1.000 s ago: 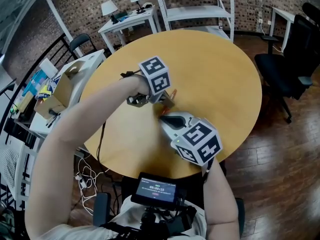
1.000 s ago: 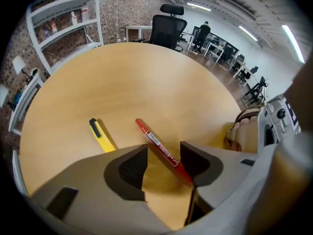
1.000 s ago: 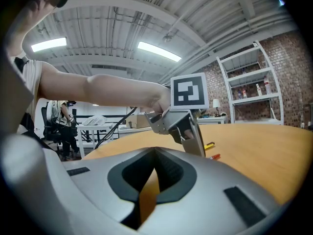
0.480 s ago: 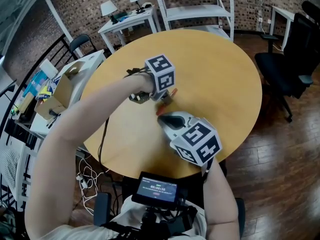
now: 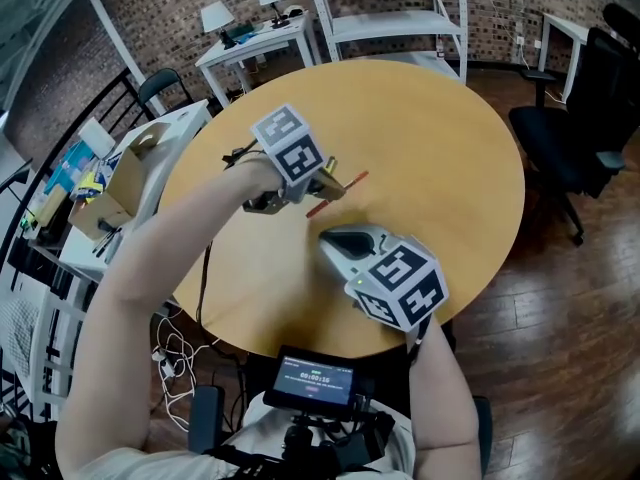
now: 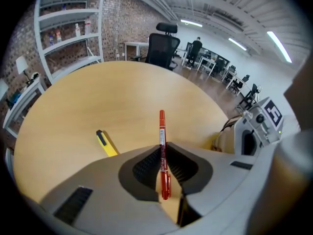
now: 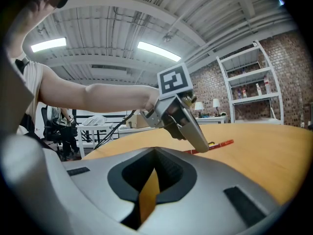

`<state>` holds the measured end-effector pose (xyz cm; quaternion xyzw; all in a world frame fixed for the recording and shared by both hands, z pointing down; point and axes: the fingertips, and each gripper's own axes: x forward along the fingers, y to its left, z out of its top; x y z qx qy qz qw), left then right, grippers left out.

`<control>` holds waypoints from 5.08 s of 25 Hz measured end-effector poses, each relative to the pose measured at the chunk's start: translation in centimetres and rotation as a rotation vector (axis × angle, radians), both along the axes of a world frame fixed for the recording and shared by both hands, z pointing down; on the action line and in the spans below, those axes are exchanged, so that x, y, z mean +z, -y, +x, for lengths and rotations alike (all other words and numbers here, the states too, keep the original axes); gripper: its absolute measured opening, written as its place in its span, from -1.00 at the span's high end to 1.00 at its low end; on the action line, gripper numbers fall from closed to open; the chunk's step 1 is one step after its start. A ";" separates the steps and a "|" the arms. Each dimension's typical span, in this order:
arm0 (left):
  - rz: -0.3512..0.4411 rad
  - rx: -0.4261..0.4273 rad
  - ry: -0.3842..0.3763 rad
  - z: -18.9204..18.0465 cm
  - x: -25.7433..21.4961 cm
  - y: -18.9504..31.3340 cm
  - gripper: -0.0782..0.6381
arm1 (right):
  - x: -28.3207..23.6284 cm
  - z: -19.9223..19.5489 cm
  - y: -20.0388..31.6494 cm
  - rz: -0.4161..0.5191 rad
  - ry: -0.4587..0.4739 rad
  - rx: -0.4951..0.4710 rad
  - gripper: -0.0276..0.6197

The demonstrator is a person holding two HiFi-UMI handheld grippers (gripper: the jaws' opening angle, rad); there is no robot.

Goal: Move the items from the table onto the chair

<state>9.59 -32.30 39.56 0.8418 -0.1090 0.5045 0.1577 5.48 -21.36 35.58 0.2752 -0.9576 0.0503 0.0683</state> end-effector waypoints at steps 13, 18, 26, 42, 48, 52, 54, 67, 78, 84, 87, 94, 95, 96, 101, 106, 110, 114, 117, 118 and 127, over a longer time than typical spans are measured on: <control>0.285 -0.142 -0.669 -3.5 -10.1 -3.6 0.64 | -0.1 0.3 0.0 0.000 0.001 0.004 0.90; 0.436 -0.173 -0.688 -6.3 -8.2 -6.2 0.64 | -0.2 0.4 0.3 0.005 0.004 0.027 0.90; 0.549 -0.311 -0.725 -12.7 -9.0 -7.2 0.64 | -0.4 -2.4 -0.6 0.001 0.000 -0.043 0.90; 0.716 -0.580 -0.677 -27.3 -9.7 -9.9 0.64 | -0.6 -13.6 -1.8 -0.005 -0.003 -0.201 0.90; 0.793 -0.681 -0.631 -33.1 -9.3 -11.6 0.64 | -0.2 -18.4 -2.5 -0.011 -0.010 -0.275 0.90; 0.860 -0.771 -0.610 -37.8 -9.6 -13.3 0.64 | -0.4 -21.5 -3.1 -0.001 -0.006 -0.318 0.90; 0.884 -0.811 -0.591 -39.8 -9.7 -14.0 0.64 | -0.4 -22.3 -3.4 -0.003 -0.001 -0.330 0.90; 0.971 -1.026 -0.351 -53.6 -8.0 -14.9 0.64 | -0.3 -23.6 -3.7 -0.004 0.006 -0.350 0.90; 0.917 -0.912 0.175 -63.3 -6.2 -9.9 0.64 | -0.4 -23.7 -3.7 0.004 0.008 -0.351 0.90; 0.759 -0.781 0.511 -68.0 -4.1 -6.7 0.64 | -0.4 -23.8 -3.7 0.011 0.010 -0.353 0.90; 0.688 -0.736 0.617 -70.9 -3.2 -5.4 0.64 | -0.4 -23.8 -3.7 0.012 0.012 -0.354 0.90; 0.550 -0.650 0.753 -73.0 -1.2 -4.4 0.63 | -0.5 -23.6 -3.7 0.019 0.013 -0.357 0.90; 0.538 -0.654 0.752 -73.2 -0.9 -4.4 0.62 | -0.5 -23.7 -3.8 0.019 0.014 -0.357 0.90; 0.536 -0.661 0.751 -73.3 -0.8 -4.4 0.62 | -0.5 -23.7 -3.8 0.019 0.014 -0.358 0.90; 0.574 -0.687 0.748 -73.3 -1.4 -3.7 0.45 | -0.6 -23.5 -3.8 0.018 0.015 -0.357 0.90; 0.657 -0.681 0.743 -72.6 -3.1 -3.2 0.43 | -0.4 -23.7 -3.8 0.016 0.010 -0.368 0.90; 0.696 -0.647 0.685 -69.6 -4.0 -3.0 0.42 | -0.4 -23.7 -3.8 0.013 0.011 -0.366 0.90; 0.748 -0.633 0.567 -65.1 -5.3 -2.9 0.46 | -0.3 -23.8 -3.7 0.007 0.014 -0.363 0.90; 0.776 -0.621 0.393 -59.8 -5.4 -3.5 0.64 | -0.1 -23.8 -3.8 0.008 0.013 -0.362 0.90; 0.788 -0.604 0.339 -58.0 -5.2 -3.8 0.64 | -0.1 -23.8 -3.9 0.007 0.010 -0.362 0.90; 0.793 -0.588 -0.153 -43.8 -5.3 -7.7 0.72 | 0.2 -23.7 -3.7 0.008 -0.003 -0.356 0.90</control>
